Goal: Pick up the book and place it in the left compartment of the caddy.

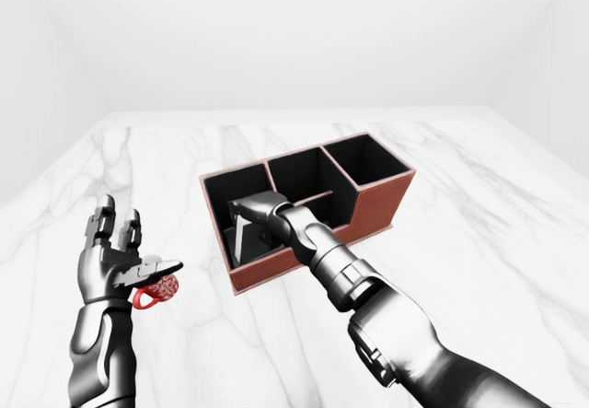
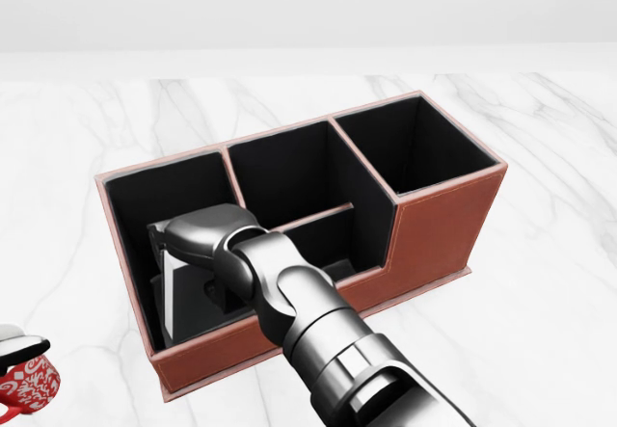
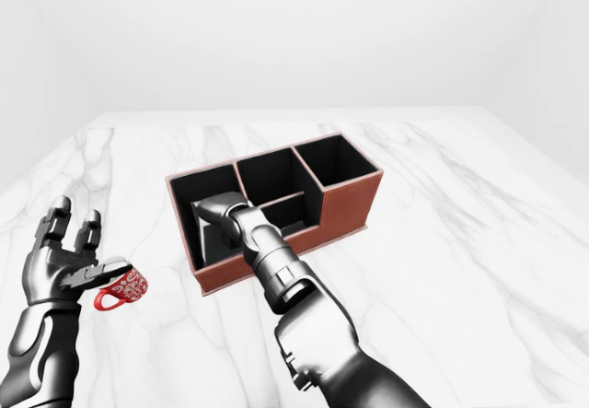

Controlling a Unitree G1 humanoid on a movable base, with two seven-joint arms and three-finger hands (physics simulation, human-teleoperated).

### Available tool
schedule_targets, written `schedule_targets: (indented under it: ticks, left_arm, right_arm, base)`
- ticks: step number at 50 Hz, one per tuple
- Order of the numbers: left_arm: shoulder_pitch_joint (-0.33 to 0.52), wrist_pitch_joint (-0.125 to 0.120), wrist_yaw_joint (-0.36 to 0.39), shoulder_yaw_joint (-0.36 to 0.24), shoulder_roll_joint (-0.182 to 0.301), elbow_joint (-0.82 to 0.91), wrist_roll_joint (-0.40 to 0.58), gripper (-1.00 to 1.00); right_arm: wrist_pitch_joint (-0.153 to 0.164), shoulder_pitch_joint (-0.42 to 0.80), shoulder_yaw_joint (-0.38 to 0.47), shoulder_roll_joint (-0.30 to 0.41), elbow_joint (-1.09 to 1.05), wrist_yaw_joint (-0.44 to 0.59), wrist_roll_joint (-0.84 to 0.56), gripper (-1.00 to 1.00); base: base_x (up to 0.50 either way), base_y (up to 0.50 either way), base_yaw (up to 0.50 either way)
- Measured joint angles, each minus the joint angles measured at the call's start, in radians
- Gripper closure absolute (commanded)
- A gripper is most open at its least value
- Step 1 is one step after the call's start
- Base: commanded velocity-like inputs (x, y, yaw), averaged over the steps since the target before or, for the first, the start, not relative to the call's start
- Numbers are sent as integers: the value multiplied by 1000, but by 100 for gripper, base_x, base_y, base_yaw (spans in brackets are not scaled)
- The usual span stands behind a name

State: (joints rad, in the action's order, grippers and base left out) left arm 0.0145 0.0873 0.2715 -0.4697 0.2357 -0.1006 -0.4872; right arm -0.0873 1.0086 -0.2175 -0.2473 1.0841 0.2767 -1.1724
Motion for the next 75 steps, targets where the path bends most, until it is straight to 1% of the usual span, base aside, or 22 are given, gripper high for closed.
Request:
schedule_targets:
  ticks: [9, 10, 11, 12, 16, 24, 30, 38, 45, 49, 54, 60, 75]
  left_arm:
    - [-1, 0, 2, 1, -1, -7, -3, -100]
    - [-1, 0, 3, 1, -1, -8, -3, -100]
    - [-1, 0, 3, 1, -1, -8, -3, -100]
    - [-1, 0, 3, 1, -1, -9, -4, -100]
    - [-1, 0, 3, 2, -1, -10, -4, -100]
    - [0, 0, 3, 6, -2, -13, -5, -100]
    - [2, 0, 3, 8, -2, -14, -5, -100]
    - [5, 0, 2, 15, -3, -12, -4, -100]
    - [11, 0, 1, 21, -4, -14, 0, -100]
    - [16, 0, -1, 27, -4, -19, 3, -100]
    - [21, 0, -4, 34, -4, -23, 7, -100]
    - [23, 0, -8, 41, -5, -16, 12, -100]
    - [29, -1, -24, 54, -11, 14, 31, -100]
  right_arm:
    - [0, -6, -3, -5, 7, -4, -7, 100]
    - [0, -7, -3, -5, 5, -2, -7, 53]
    - [0, -7, -3, -5, 2, 0, -8, -11]
    - [0, -7, -2, -6, -2, 0, -7, -100]
    - [7, -10, 4, -9, -38, 15, 1, -100]
    - [34, -30, 8, -13, -146, 66, 6, -100]
    - [69, -65, 2, -18, -293, 148, -6, -100]
    - [119, -140, -13, -29, -529, 287, -41, -100]
    - [155, -218, -33, -40, -734, 411, -82, -100]
    - [172, -263, -47, -51, -851, 421, -110, -100]
    - [175, -300, -57, -64, -978, 421, -141, -100]
    - [175, -313, -54, -70, -1082, 421, -161, -100]
    - [175, -311, -26, -43, -1263, 421, -162, -100]
  base:
    - [0, 0, 0]
    - [0, 0, 0]
    - [0, 0, 0]
    - [0, 0, 0]
    - [0, 0, 0]
    - [0, 0, 0]
    - [0, 0, 0]
    - [0, 0, 0]
    - [0, 0, 0]
    - [0, 0, 0]
    - [0, 0, 0]
    - [0, 0, 0]
    - [0, 0, 0]
